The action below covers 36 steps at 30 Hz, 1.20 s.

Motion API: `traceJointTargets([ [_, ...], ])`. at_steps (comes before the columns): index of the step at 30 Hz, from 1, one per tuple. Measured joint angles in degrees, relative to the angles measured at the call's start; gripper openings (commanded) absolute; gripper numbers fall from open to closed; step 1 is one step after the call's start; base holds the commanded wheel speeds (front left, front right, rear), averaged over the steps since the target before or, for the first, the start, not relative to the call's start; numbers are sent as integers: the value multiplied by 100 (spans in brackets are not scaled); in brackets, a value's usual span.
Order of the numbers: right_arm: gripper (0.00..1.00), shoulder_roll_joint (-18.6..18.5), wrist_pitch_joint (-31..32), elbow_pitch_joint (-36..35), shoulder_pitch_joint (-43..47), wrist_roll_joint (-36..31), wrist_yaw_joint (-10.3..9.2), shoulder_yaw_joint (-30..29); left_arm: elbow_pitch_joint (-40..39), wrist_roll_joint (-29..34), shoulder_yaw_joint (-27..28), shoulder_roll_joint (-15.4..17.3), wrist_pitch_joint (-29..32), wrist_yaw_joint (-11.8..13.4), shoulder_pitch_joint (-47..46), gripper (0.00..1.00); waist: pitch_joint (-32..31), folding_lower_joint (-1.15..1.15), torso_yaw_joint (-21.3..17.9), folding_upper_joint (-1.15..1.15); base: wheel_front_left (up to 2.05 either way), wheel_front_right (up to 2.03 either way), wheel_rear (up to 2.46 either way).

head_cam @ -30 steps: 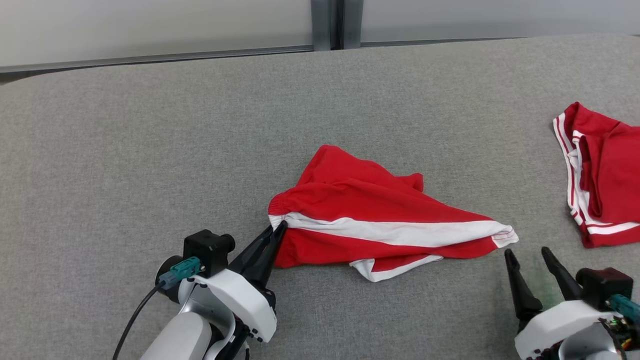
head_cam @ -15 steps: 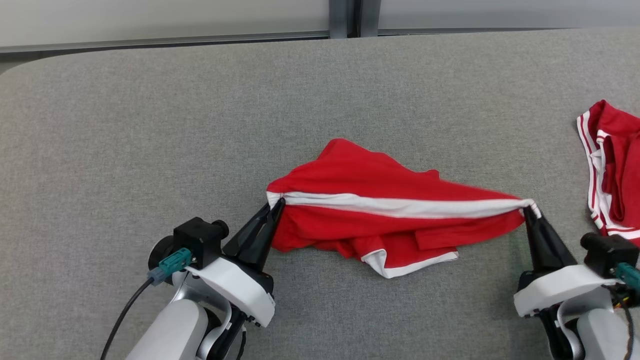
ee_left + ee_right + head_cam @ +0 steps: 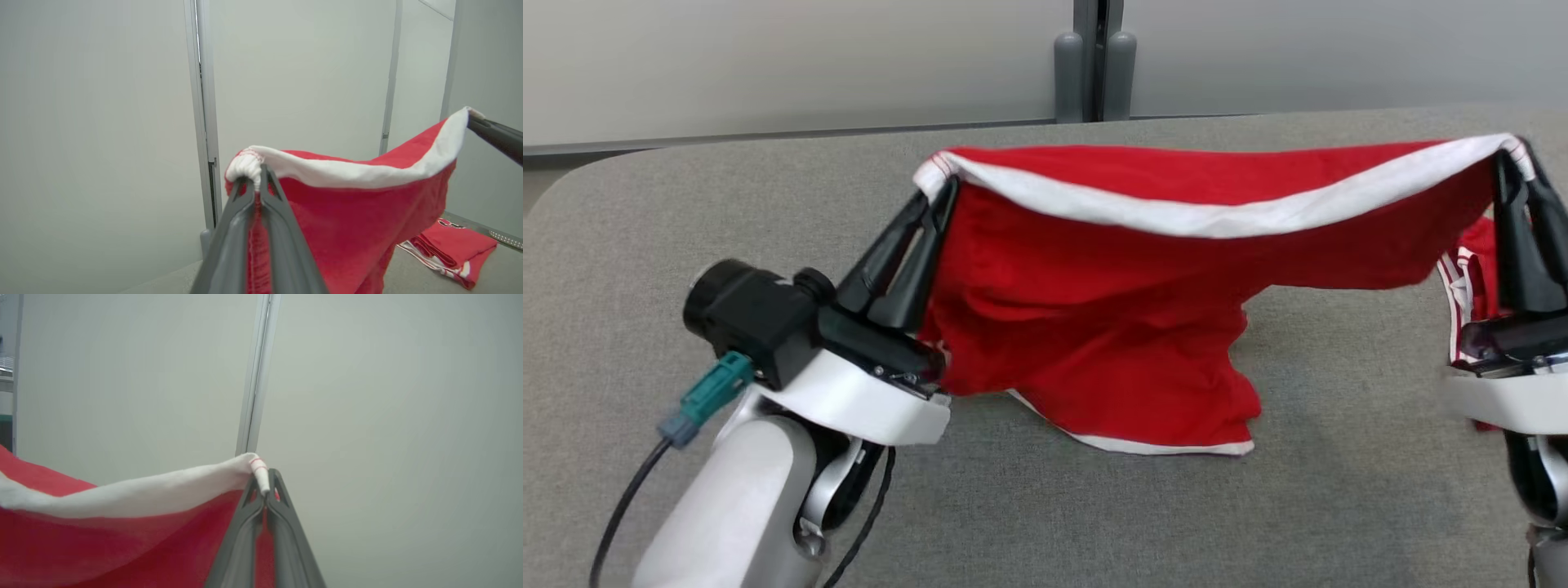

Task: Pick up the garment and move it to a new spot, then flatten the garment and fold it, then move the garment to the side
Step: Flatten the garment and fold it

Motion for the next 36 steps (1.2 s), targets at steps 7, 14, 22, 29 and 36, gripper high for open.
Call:
traceJointTargets([
  [7, 0, -49, 548, -978, -1, -68, 0, -242, -740, 57, 300, 127, 130, 255, -232, 0, -214, 0, 15, 0, 0, 0, 0],
  [14, 0, 3, 712, -1093, -17, 129, 0, -255, -776, -32, 478, 145, 154, 378, -252, 0, -136, 0, -20, 0, 0, 0, 0],
  [22, 0, -107, 708, -575, -907, 514, 0, -5, -259, -107, 615, 99, 21, 310, -913, 0, 261, 0, -63, 0, 0, 0, 0],
  [29, 0, -341, 569, 583, -2673, 902, 0, 334, 776, -177, 764, -82, -315, 69, -2268, 0, 895, 0, -81, 0, 0, 0, 0],
  [36, 0, -258, 259, 2013, -4695, 1092, 0, 689, 2323, -218, 872, -267, -710, -208, -3833, 0, 1413, 0, -138, 0, 0, 0, 0],
])
